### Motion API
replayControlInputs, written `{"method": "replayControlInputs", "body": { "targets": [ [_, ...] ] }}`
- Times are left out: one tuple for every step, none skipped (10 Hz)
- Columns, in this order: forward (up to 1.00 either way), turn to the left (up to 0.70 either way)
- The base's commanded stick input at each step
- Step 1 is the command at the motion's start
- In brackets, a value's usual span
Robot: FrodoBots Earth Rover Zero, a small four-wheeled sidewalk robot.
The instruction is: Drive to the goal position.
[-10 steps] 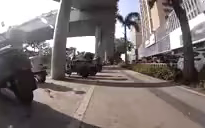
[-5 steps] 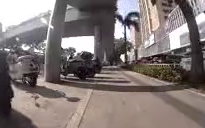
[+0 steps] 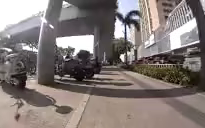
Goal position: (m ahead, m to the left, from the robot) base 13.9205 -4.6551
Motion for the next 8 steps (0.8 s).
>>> {"method": "replayControlInputs", "body": {
  "targets": [
    [0.70, 0.00],
    [0.70, 0.00],
    [0.70, 0.00],
    [0.70, 0.00],
    [0.70, 0.00],
    [0.70, 0.00],
    [0.70, 0.00],
    [0.70, 0.00]
  ]
}}
